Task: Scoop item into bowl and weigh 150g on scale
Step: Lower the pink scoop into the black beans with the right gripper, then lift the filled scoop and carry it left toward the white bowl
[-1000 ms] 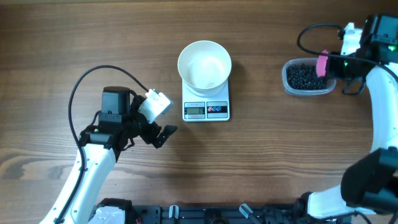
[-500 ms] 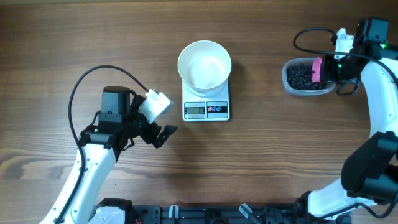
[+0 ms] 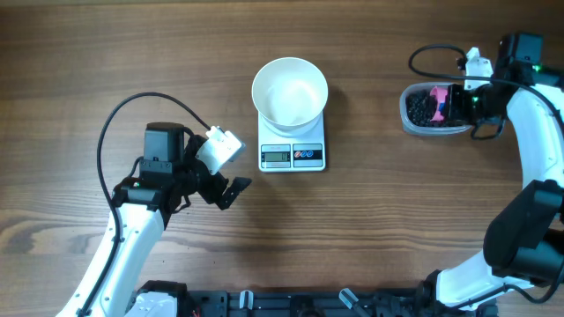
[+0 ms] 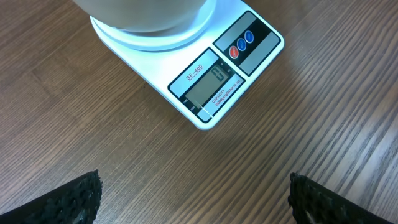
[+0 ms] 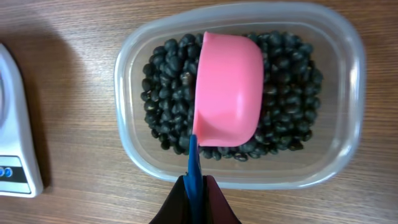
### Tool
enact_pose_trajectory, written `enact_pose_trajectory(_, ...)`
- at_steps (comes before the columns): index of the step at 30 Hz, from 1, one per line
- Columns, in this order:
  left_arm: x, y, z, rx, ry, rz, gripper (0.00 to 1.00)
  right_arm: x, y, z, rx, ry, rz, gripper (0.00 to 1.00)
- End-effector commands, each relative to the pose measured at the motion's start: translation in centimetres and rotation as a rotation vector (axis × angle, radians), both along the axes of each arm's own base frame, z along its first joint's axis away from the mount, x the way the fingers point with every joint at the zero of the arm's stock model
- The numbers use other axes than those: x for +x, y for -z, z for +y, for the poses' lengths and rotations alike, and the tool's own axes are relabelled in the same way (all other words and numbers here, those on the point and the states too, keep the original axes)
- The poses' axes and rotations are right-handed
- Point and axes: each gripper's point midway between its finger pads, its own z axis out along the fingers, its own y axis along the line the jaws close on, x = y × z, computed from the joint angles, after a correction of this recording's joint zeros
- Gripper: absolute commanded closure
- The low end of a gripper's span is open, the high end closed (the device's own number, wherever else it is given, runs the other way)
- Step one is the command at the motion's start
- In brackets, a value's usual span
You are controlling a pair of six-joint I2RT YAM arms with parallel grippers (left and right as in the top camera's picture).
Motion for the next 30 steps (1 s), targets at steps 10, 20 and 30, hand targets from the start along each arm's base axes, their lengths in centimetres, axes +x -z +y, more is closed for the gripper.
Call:
enact_pose_trajectory(10, -0.4, 0.0, -0.4, -0.009, 0.031, -0.01, 0.0, -2.0, 2.0, 2.9, 0.161, -0.023, 0.091, 0.96)
enact_pose_trajectory(20, -0.4, 0.0, -0.4, -0.009, 0.031, -0.01, 0.0, -1.6, 0.9, 2.5, 0.29, -0.025, 0.028, 0.96)
enact_pose_trajectory(30, -0.4, 0.0, -0.4, -0.008, 0.031, -0.01, 0.0, -2.2, -0.2, -2.9, 0.389, 0.121, -0.05, 0.96)
